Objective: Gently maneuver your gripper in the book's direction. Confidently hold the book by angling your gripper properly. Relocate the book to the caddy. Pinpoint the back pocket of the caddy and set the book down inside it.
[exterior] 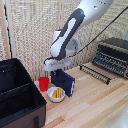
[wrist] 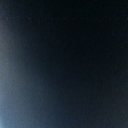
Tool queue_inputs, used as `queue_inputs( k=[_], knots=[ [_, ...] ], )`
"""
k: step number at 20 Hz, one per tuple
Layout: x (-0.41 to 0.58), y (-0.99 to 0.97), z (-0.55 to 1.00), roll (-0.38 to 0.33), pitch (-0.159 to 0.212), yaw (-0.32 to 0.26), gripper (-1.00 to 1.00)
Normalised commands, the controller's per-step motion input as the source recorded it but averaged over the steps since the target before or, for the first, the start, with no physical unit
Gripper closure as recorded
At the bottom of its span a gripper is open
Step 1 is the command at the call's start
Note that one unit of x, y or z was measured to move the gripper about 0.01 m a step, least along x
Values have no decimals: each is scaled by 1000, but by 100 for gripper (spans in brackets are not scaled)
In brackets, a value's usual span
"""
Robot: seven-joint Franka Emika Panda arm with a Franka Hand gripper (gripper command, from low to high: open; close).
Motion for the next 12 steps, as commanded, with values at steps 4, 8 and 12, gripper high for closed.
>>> queue_inputs(
  k=[4,8,12],
  knots=[
    [35,-84,287,-117,6,12,100],
    [74,-230,640,-126,21,59,100],
    [126,-163,908,-78,50,31,100]
  ],
)
